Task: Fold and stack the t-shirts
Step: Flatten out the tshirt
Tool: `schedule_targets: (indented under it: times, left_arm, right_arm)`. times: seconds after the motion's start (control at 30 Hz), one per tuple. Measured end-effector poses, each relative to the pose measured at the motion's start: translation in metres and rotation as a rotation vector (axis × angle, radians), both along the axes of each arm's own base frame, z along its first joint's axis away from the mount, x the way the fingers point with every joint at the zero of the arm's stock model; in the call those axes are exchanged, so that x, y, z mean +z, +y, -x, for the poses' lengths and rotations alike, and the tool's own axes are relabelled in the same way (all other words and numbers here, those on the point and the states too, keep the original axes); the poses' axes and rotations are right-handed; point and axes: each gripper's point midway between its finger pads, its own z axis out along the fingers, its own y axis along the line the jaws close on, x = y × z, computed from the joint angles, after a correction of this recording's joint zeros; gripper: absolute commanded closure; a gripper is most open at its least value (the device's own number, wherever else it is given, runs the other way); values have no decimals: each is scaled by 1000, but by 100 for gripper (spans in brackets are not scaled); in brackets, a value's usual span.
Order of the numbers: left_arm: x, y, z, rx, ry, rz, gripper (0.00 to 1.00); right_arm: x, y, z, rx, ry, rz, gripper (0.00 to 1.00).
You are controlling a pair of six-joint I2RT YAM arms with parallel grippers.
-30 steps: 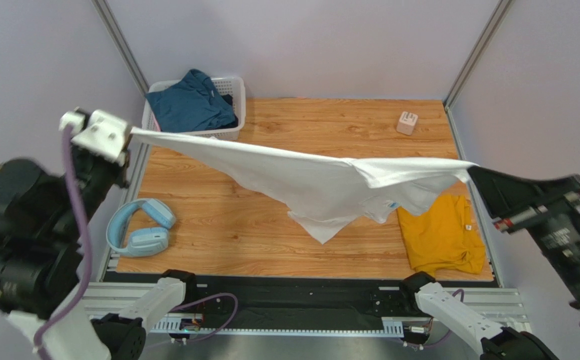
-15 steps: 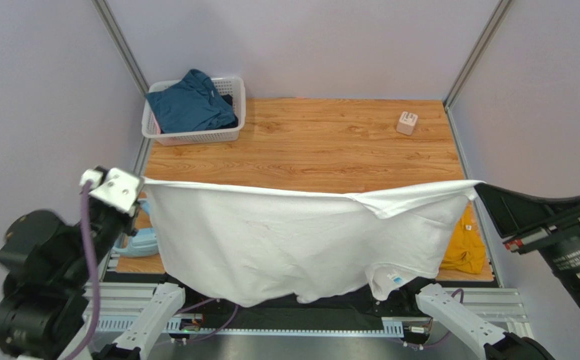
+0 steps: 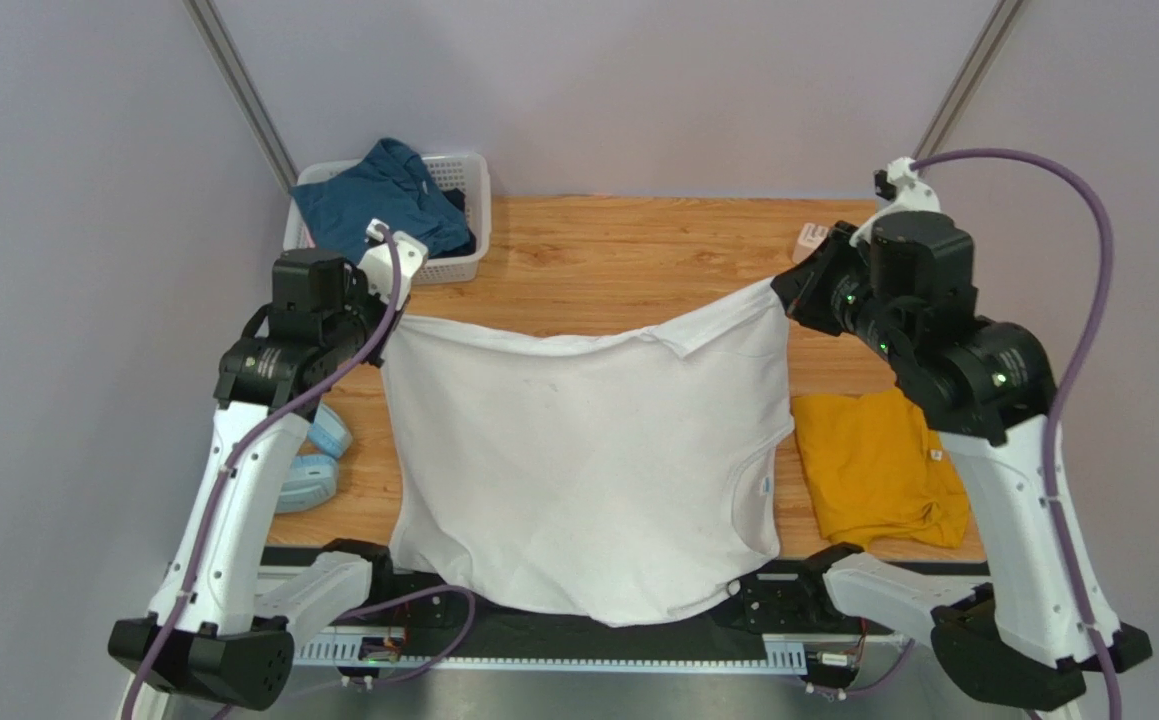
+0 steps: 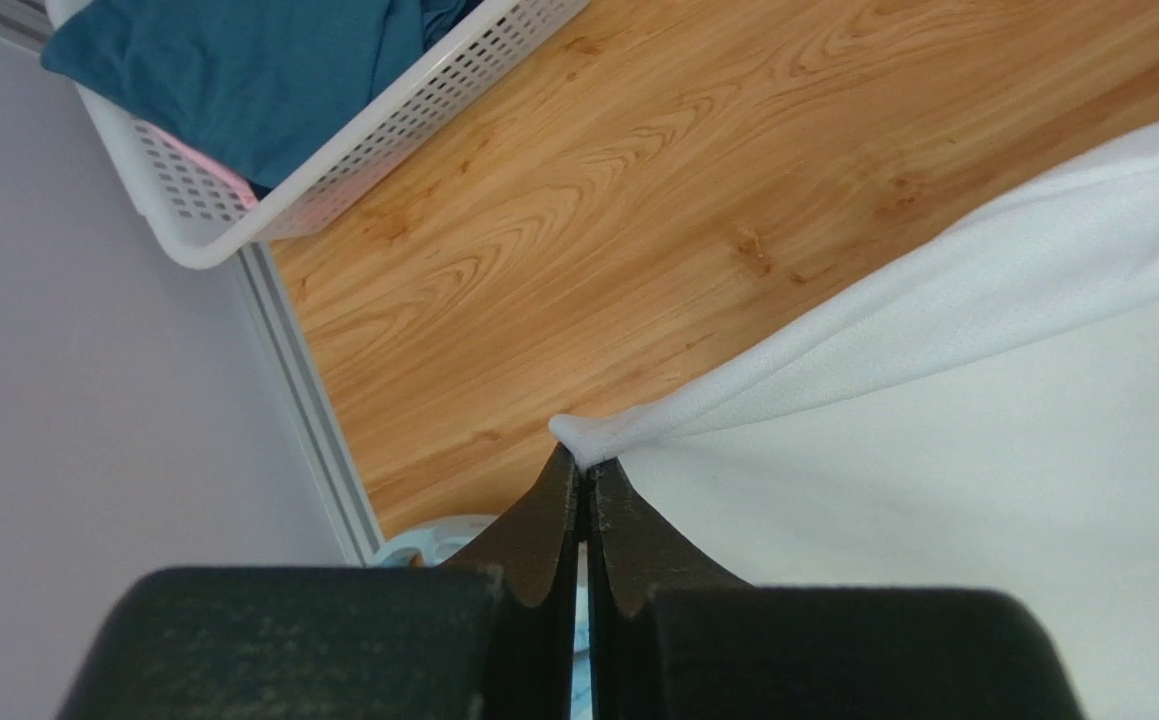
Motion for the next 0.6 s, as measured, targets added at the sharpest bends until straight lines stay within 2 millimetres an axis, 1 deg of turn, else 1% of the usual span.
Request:
schedule_targets:
  times: [0.07, 0.17, 0.2, 0.27, 0.37, 0.47, 0.53, 0.6]
  left_arm:
    - [-12, 0, -17, 11, 15, -12, 100]
    - [-28, 1, -28, 22, 26, -22, 100]
    - [-33, 1, -30, 25, 29, -24, 100]
    - [-45, 3, -35, 32, 35, -29, 100]
    - [-69, 3, -44, 38, 80, -43, 100]
    - [-91, 3, -60, 42, 127, -53, 100]
    - [-109, 4, -73, 49, 163, -58, 100]
    - [-127, 4, -81, 55, 206, -63, 100]
  right_arm:
    - [-25, 0, -22, -27, 61, 12, 100]
    - [-58, -9, -39, -66, 140, 13, 100]
    - [-65, -13, -44, -80, 156, 7, 100]
    - [-77, -21, -52, -105, 181, -2, 100]
    - [-87, -27, -67, -128, 196, -15, 100]
    - [-95, -25, -87, -122, 210, -31, 100]
    - [-107, -22, -103, -111, 236, -39, 100]
    - [-123, -17, -118, -97, 275, -45, 100]
